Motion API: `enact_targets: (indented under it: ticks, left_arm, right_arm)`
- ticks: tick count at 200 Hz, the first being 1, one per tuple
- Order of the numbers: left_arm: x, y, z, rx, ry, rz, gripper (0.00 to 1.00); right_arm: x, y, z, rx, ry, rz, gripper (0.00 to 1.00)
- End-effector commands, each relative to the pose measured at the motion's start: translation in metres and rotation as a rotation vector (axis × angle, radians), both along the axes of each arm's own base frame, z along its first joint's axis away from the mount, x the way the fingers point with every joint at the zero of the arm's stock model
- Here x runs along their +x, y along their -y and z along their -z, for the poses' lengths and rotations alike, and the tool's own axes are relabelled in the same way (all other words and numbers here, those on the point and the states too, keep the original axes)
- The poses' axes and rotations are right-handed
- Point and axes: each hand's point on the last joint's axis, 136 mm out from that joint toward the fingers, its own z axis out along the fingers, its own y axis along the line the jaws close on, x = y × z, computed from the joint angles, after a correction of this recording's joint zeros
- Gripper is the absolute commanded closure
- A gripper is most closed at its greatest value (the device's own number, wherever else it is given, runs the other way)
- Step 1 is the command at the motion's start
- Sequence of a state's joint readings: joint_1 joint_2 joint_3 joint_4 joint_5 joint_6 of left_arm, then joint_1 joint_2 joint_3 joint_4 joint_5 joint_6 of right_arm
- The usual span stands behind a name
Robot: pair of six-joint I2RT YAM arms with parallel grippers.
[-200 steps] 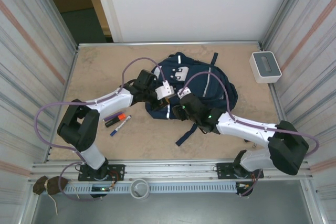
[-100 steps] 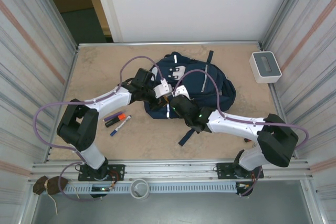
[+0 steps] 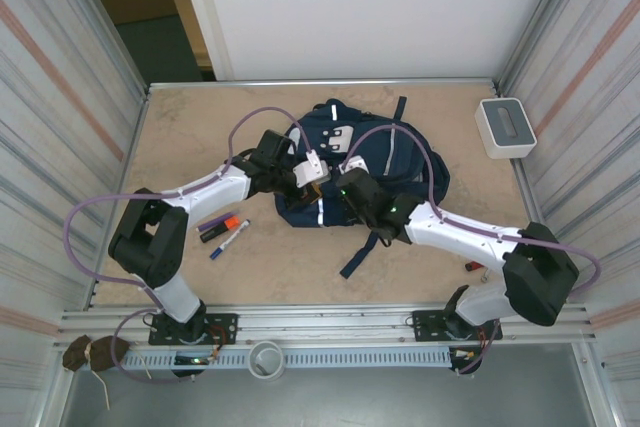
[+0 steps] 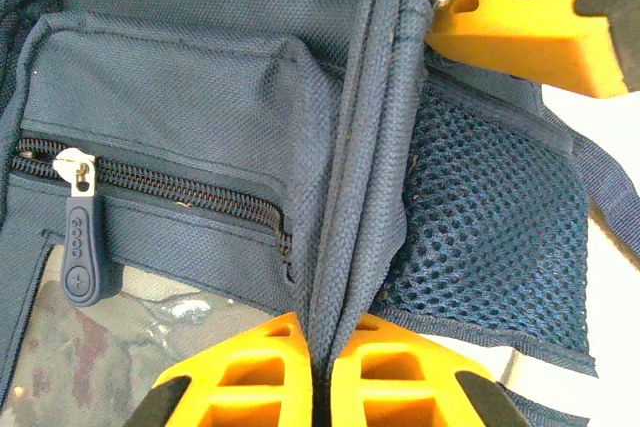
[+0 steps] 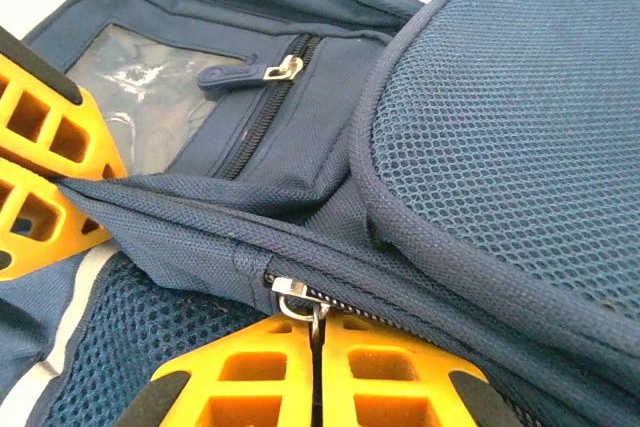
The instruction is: Pack the student bag
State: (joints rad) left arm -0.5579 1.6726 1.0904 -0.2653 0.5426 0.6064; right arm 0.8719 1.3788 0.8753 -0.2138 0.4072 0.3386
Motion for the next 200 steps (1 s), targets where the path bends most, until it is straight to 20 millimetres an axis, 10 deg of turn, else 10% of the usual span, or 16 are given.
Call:
enact_targets:
  ticks: [1,121,200]
  left_arm:
    - [-0.010,0.009,-0.013,-0.051,-0.027,0.057,1.00]
    - [0.004,0.003,-0.001,0.015,0.012,-0.008,1.00]
    - [-0.006,0.012,-0.002,-0.002,0.010,0.046,1.00]
  right_arm:
    - [0.004,0.007,-0.018,0.095,-0.023,0.036,0.97]
    - [-0.010,0.012,-0.015,0.511,-0.282,-0.033,1.00]
    - [0.007,0.015,0.005,0.392,-0.186,-0.015,0.93]
